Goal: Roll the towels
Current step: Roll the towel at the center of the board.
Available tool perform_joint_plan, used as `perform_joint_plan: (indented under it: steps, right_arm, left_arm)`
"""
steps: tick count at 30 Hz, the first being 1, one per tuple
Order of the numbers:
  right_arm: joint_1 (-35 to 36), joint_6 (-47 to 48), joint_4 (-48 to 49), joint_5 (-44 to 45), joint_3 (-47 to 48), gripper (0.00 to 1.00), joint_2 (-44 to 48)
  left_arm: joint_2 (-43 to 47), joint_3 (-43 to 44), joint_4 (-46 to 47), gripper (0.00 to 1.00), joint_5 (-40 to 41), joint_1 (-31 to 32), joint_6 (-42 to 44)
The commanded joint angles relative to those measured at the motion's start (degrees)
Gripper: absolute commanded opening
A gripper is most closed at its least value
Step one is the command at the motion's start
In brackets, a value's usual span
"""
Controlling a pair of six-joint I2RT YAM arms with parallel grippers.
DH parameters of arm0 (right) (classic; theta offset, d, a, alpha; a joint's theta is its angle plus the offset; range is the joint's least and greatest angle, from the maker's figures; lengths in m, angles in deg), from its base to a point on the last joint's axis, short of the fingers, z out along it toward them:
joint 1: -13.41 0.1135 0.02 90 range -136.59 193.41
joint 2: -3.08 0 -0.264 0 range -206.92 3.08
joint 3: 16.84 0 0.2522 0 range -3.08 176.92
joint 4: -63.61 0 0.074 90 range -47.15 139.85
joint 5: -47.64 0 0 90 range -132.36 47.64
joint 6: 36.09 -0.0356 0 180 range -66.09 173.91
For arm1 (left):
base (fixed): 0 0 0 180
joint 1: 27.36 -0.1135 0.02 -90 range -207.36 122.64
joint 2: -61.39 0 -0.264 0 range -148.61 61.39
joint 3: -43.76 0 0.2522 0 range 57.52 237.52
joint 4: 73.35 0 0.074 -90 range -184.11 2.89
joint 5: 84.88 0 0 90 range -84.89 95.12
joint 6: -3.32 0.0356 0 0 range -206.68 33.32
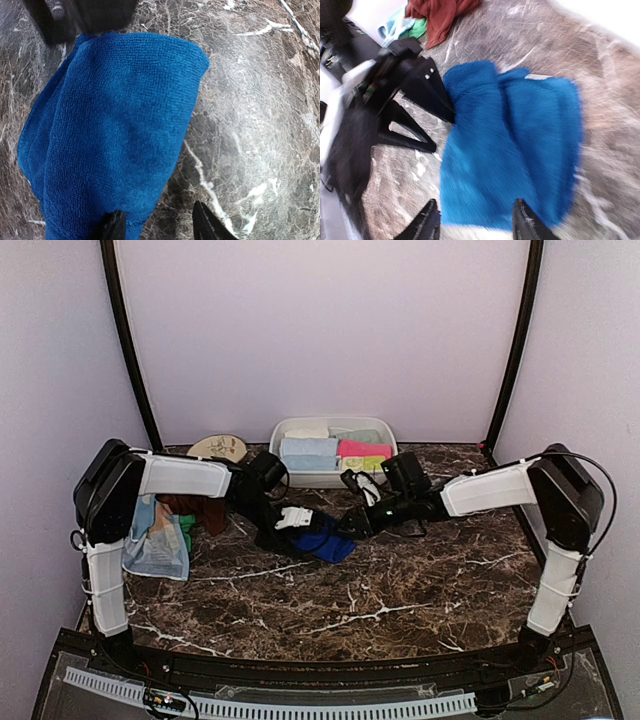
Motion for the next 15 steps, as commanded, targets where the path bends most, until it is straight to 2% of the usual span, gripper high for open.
perform_joint_plan:
  steps: [1,7,8,11,15]
  right_arm:
    - [0.9,10.5,3.9,12.6,-8.6,0.52,10.3]
    - [7.3,22.5,8.4,21.7,-18.2,0.52,17.2]
    - [13.2,32.1,13.0,31.1,-23.2,0.51,20.3]
    - [19.1,40.0,14.8,40.4,-23.6,0.52,19.7]
    - [22.7,47.0,16.5,44.1,-20.4,0.53,16.2]
  left_arm:
    - [-1.4,1.9,-7.5,0.47,-4.1,-0.4,-3.5]
    - [-2.9,7.2,-10.5,0.47,-10.2,-1.9,-7.4]
    - [-4.6,10.4,-12.8,0.47,-12.0,-1.9,-8.4]
    - [-5.7,12.5,-14.3,0.47,-12.4,-1.9,-8.6]
    - [-6.1,13.6,-15.3,0.46,-12.3,-1.9,-8.4]
